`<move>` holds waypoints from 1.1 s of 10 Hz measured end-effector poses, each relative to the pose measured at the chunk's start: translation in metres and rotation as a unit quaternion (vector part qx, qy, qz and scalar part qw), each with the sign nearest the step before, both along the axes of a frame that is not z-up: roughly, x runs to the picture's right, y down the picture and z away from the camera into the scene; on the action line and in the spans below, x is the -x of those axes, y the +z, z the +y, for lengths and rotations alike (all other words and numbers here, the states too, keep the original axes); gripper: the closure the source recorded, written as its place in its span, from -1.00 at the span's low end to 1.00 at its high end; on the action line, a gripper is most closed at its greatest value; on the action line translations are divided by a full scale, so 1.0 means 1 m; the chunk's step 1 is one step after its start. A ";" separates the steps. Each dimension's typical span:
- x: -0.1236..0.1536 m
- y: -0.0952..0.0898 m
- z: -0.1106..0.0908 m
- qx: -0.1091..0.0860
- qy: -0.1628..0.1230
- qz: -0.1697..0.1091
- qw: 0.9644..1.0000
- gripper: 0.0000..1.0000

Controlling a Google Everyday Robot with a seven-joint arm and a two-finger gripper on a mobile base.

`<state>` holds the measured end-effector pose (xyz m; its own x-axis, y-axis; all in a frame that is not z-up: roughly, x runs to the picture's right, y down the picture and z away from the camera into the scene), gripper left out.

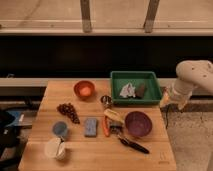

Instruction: Place towel in metal cup

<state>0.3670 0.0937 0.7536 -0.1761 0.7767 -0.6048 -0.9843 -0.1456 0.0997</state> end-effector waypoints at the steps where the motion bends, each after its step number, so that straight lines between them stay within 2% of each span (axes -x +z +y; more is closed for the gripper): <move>1: 0.000 0.000 0.000 0.000 0.000 0.000 1.000 -0.28; 5: 0.000 0.000 0.000 0.000 -0.001 -0.001 1.000 -0.28; 6: 0.001 0.002 -0.003 -0.005 -0.007 -0.010 1.000 -0.28; 7: 0.004 0.004 -0.007 -0.012 -0.014 -0.020 1.000 -0.28; 9: 0.026 0.014 -0.027 -0.040 -0.036 -0.051 0.997 -0.28; 11: 0.055 0.024 -0.051 -0.070 -0.059 -0.089 0.992 -0.28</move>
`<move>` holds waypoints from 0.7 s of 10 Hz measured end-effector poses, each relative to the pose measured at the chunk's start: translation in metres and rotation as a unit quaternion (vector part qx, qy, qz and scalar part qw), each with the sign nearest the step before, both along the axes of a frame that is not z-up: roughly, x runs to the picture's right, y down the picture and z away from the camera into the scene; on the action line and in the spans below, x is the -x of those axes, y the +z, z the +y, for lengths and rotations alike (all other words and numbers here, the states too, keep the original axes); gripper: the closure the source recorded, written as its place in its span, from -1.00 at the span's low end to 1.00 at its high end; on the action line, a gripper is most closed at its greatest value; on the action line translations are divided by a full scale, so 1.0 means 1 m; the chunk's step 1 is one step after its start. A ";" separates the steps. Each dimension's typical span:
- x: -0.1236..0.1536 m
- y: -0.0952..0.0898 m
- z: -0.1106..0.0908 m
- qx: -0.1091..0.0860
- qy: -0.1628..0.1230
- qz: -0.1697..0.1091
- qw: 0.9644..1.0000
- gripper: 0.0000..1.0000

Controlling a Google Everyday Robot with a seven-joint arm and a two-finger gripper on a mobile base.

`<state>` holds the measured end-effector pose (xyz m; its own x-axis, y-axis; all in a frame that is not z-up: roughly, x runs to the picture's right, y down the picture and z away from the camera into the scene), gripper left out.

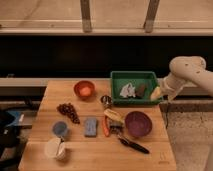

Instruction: Place towel in metal cup

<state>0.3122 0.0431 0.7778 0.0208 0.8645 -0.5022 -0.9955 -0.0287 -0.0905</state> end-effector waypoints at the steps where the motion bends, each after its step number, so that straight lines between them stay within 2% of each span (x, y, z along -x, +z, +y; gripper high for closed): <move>1: 0.015 0.004 -0.010 -0.013 -0.014 -0.019 1.000 -0.28; 2: 0.028 0.008 -0.017 -0.021 -0.027 -0.034 0.999 -0.28; 3: 0.046 0.013 -0.026 -0.031 -0.054 -0.055 0.997 -0.28; 4: 0.068 0.013 -0.036 -0.048 -0.093 -0.078 0.991 -0.28; 5: 0.080 0.009 -0.040 -0.057 -0.122 -0.083 0.987 -0.28; 6: 0.088 0.007 -0.041 -0.060 -0.134 -0.088 0.985 -0.28; 7: 0.085 0.007 -0.041 -0.060 -0.136 -0.086 0.985 -0.28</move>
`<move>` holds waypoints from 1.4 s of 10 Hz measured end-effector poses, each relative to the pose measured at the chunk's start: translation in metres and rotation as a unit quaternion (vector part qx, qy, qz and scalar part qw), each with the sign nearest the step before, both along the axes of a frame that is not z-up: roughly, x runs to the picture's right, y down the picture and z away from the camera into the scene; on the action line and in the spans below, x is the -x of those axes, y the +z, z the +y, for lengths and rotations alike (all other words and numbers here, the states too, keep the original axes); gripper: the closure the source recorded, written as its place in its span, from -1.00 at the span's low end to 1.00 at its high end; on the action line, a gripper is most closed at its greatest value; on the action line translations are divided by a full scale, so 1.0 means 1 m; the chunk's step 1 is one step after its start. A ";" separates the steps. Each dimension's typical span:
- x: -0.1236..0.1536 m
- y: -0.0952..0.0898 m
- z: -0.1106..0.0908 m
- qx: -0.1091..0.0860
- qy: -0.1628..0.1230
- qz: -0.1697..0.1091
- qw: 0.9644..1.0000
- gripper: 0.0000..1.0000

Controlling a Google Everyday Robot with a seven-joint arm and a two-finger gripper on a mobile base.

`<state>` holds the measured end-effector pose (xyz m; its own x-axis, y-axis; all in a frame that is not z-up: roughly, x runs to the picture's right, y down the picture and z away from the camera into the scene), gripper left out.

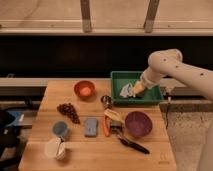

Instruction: Place towel in metal cup

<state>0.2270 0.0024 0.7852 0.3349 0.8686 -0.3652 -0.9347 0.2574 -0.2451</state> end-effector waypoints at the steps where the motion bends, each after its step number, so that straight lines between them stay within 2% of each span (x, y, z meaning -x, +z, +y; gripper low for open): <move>1: -0.003 0.000 0.000 0.000 0.000 0.002 1.000 -0.28; 3: 0.002 0.001 0.000 0.000 0.001 0.003 1.000 -0.28; 5: 0.005 0.013 -0.006 -0.011 0.018 -0.005 1.000 -0.28; 7: 0.033 0.034 -0.021 -0.023 0.029 -0.030 0.999 -0.28; 9: 0.045 0.047 -0.028 -0.030 0.021 -0.049 0.998 -0.28; 12: 0.039 0.066 -0.023 -0.029 0.033 -0.074 0.996 -0.28; 14: 0.035 0.067 -0.020 -0.028 0.038 -0.078 0.996 -0.28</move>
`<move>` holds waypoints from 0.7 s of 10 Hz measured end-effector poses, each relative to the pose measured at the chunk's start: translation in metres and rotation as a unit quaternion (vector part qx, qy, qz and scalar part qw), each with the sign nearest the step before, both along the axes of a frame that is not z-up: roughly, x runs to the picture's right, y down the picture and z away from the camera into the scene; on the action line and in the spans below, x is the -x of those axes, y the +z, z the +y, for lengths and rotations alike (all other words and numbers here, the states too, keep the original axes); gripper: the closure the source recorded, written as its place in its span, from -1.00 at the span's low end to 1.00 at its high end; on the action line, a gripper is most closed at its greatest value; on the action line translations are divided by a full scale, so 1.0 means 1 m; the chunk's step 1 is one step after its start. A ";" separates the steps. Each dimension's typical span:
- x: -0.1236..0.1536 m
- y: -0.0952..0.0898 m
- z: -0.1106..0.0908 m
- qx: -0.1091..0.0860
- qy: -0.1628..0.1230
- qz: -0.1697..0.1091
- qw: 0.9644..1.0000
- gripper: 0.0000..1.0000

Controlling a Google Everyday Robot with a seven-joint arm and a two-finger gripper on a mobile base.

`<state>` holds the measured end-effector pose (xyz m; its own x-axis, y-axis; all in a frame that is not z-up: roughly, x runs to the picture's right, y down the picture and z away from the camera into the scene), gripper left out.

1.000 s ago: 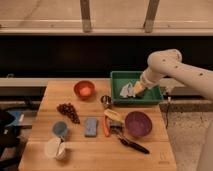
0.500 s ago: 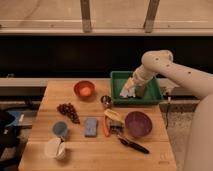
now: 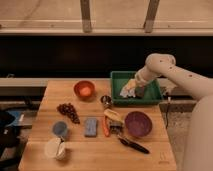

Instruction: Place towel in metal cup

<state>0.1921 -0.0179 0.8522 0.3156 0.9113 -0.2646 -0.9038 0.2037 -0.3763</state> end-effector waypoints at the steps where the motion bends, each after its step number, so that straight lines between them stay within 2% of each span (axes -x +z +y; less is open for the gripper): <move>1: 0.003 0.000 -0.001 0.000 -0.001 -0.001 1.000 -0.28; 4: 0.001 0.003 0.000 0.001 0.005 -0.002 1.000 -0.28; 5: 0.002 0.008 0.003 0.003 0.011 -0.003 1.000 -0.28; 7: 0.001 0.030 0.017 0.007 0.030 -0.008 0.999 -0.28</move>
<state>0.1910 -0.0011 0.8824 0.2638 0.9253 -0.2725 -0.9085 0.1434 -0.3926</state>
